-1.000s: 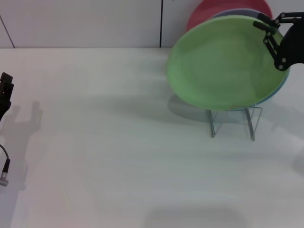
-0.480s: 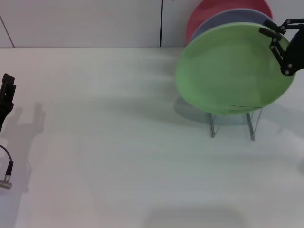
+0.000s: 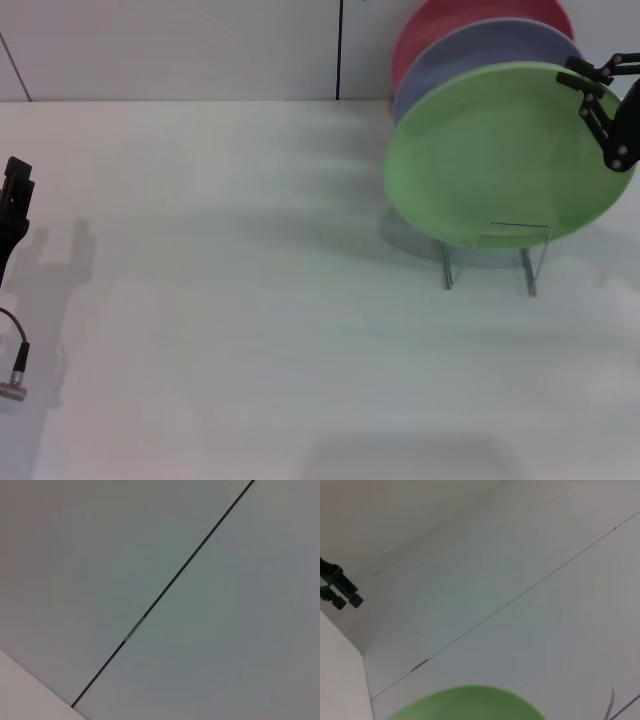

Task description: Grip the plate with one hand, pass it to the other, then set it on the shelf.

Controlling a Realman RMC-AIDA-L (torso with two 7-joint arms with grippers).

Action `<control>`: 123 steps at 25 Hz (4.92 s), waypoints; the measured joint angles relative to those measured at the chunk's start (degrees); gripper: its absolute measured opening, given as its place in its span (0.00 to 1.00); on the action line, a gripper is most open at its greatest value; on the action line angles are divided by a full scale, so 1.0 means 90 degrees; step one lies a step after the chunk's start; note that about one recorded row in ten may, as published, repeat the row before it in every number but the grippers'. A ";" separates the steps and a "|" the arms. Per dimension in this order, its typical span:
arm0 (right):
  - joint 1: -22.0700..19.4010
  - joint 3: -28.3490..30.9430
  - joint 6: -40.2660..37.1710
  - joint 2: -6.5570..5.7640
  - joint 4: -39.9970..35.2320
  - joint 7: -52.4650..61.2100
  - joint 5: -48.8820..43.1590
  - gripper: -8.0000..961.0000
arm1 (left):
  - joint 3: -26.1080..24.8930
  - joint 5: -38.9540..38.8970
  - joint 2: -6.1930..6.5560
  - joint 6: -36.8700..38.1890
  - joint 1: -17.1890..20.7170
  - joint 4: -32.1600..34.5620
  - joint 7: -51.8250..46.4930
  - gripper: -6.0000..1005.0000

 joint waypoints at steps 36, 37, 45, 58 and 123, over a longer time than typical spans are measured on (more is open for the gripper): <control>0.0048 -0.0404 0.0133 0.0058 -0.0317 0.0023 0.0000 0.04 | -0.0009 0.0009 0.0000 -0.0081 -0.0020 -0.0038 -0.0010 0.62; 0.0053 -0.0421 0.0156 0.0071 -0.0316 0.0015 0.0000 0.04 | -0.0010 0.0009 0.0000 -0.0081 -0.0020 -0.0038 -0.0011 0.62; 0.0094 -0.0482 0.0400 0.0097 -0.0316 0.0004 0.0000 0.05 | -0.0010 0.0010 0.0000 -0.0087 0.0001 -0.0038 -0.0023 0.62; 0.0128 -0.0691 0.0444 0.0110 -0.0383 0.0246 0.0067 0.06 | -0.0050 0.0010 0.0000 -0.0102 -0.0005 -0.0038 -0.0033 0.62; -0.0934 -0.0415 -0.2640 0.1812 -0.0478 0.2757 0.4990 0.33 | 0.0062 0.0177 0.0049 -0.0240 0.0478 0.1169 0.0001 0.62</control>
